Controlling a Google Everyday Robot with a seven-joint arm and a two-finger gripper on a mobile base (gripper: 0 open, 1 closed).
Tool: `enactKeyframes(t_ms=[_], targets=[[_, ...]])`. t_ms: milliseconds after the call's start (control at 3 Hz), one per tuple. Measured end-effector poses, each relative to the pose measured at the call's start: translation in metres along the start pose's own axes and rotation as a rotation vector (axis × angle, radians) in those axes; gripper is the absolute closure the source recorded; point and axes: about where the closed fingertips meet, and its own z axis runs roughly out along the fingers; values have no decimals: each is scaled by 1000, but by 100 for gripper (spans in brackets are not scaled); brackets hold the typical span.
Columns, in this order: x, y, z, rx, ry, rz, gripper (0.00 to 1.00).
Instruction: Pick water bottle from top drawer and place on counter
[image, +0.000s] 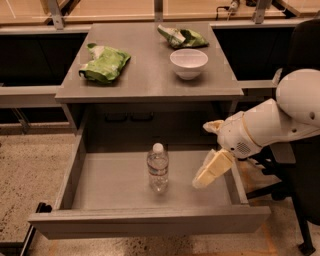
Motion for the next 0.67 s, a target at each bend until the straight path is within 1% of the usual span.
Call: enactKeyframes(t_ms=[333, 667], targets=[[-2, 2, 15, -14, -59, 23, 0], [-13, 4, 56, -49, -158, 16, 0]])
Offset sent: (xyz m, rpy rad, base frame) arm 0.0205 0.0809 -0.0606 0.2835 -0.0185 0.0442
